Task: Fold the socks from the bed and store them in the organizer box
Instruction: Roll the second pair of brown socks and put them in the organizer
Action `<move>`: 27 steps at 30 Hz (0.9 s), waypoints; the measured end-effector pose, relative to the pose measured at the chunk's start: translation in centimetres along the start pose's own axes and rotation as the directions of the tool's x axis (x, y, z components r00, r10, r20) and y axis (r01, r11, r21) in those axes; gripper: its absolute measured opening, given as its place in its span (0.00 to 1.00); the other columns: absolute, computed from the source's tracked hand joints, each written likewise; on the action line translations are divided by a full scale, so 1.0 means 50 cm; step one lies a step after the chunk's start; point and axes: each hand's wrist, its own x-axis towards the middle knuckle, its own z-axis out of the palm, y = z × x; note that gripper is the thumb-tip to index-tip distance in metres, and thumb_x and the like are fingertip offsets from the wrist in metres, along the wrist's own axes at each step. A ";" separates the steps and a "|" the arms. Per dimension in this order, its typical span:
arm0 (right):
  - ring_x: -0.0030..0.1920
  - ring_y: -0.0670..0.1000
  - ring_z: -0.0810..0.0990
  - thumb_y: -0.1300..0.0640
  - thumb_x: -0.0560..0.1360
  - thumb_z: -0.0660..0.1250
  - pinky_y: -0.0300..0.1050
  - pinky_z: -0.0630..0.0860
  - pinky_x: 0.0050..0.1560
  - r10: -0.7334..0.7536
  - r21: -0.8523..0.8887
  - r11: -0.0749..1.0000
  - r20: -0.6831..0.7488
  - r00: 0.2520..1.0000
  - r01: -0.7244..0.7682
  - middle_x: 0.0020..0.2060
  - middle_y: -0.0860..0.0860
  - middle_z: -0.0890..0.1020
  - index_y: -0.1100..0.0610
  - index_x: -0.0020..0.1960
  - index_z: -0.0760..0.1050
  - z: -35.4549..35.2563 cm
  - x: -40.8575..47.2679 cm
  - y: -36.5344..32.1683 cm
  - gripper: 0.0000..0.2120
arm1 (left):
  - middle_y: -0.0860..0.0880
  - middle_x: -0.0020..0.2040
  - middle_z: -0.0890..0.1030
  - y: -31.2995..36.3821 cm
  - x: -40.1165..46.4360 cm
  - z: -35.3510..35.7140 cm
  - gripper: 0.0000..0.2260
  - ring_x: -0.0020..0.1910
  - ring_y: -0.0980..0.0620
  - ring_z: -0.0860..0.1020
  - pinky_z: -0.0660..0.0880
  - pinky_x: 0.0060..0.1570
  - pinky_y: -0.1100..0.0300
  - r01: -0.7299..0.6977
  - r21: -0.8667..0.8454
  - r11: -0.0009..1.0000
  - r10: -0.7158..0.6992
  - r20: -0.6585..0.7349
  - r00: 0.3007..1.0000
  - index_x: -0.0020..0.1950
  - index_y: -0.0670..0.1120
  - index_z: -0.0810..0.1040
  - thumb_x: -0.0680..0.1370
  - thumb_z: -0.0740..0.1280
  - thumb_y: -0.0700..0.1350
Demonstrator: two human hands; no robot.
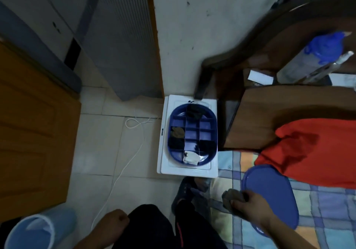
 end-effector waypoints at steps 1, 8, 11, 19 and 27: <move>0.41 0.51 0.84 0.54 0.67 0.73 0.50 0.80 0.46 -0.033 -0.008 0.999 -0.008 0.999 0.033 0.35 0.51 0.85 0.56 0.38 0.77 -0.012 0.035 -0.031 0.08 | 0.51 0.44 0.78 0.033 0.020 -0.020 0.11 0.47 0.53 0.76 0.70 0.45 0.62 -0.003 -0.016 1.000 0.003 -0.021 1.000 0.36 0.52 0.71 0.79 0.61 0.46; 0.50 0.53 0.81 0.52 0.69 0.75 0.44 0.74 0.48 -0.149 0.061 0.986 -0.095 0.984 0.155 0.46 0.45 0.82 0.50 0.55 0.77 0.021 0.271 -0.197 0.16 | 0.47 0.53 0.79 0.252 0.265 -0.078 0.09 0.55 0.47 0.78 0.70 0.49 0.61 -0.137 -0.100 0.985 0.135 -0.034 0.990 0.54 0.45 0.77 0.80 0.61 0.47; 0.51 0.56 0.81 0.51 0.70 0.75 0.41 0.70 0.45 -0.245 -0.047 0.970 -0.203 0.948 0.240 0.49 0.52 0.83 0.56 0.63 0.74 0.059 0.365 -0.251 0.24 | 0.44 0.69 0.74 0.331 0.390 -0.084 0.20 0.66 0.46 0.73 0.67 0.62 0.60 -0.146 -0.194 0.970 0.127 -0.109 0.986 0.71 0.44 0.69 0.81 0.61 0.51; 0.49 0.62 0.82 0.57 0.69 0.75 0.50 0.78 0.41 -0.664 -0.454 0.734 -0.321 0.675 0.505 0.51 0.58 0.84 0.61 0.63 0.76 0.152 0.487 -0.333 0.23 | 0.50 0.59 0.78 0.442 0.555 -0.086 0.14 0.59 0.46 0.76 0.71 0.55 0.56 -0.405 -0.344 0.847 0.269 -0.379 0.885 0.67 0.50 0.71 0.83 0.55 0.50; 0.48 0.61 0.83 0.63 0.69 0.76 0.52 0.81 0.39 -0.790 -0.603 0.590 -0.294 0.538 0.537 0.54 0.56 0.84 0.60 0.63 0.78 0.180 0.513 -0.320 0.23 | 0.50 0.49 0.80 0.440 0.584 -0.059 0.13 0.47 0.51 0.77 0.68 0.47 0.61 -0.490 -0.390 0.780 0.297 -0.459 0.837 0.61 0.48 0.74 0.84 0.52 0.45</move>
